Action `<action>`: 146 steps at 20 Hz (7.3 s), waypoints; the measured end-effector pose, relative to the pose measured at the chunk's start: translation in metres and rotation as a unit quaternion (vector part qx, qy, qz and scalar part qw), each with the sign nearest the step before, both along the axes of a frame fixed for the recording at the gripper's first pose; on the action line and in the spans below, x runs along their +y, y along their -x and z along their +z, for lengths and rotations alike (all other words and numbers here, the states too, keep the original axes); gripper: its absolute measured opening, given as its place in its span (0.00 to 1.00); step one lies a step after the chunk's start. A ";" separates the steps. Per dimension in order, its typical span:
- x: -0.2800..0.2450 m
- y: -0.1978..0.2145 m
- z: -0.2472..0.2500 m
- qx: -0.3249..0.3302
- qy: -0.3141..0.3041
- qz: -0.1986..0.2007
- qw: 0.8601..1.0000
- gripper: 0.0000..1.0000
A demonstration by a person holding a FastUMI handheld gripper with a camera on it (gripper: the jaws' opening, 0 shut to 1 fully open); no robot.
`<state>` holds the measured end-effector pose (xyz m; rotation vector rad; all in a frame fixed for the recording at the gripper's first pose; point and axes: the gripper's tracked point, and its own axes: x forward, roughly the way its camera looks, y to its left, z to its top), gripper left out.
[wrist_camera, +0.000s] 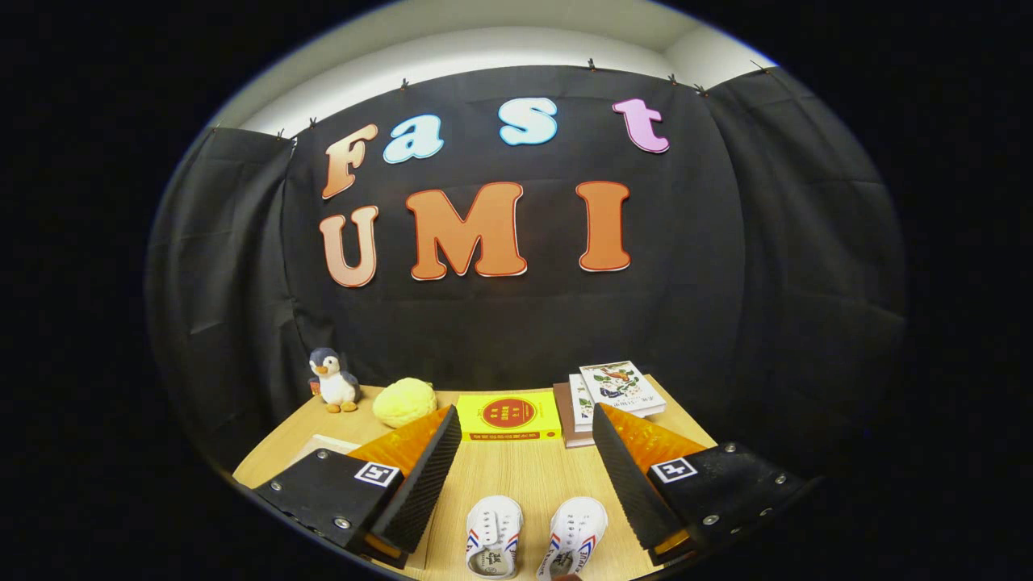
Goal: Open the storage box then place both shoes into the box .Put the left shoe in first, then the right shoe, with the right side of both shoes facing outward in a uniform manner.
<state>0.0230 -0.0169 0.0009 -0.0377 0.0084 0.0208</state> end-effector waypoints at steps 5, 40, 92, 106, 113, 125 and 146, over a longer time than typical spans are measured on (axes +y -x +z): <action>-0.008 -0.010 -0.003 0.006 0.004 0.012 1.000 0.98; 0.149 -0.015 -0.204 0.375 -0.358 0.338 0.785 0.98; 0.456 0.044 -0.059 0.328 -0.322 0.429 0.778 0.03; 0.427 0.013 -0.099 0.288 -0.158 0.343 0.880 0.98; 0.322 -0.015 -0.105 0.261 -0.142 0.260 0.919 0.98; 0.114 -0.026 -0.125 0.214 -0.118 0.101 0.964 0.98; 0.005 -0.017 -0.304 0.434 0.023 0.052 0.899 0.73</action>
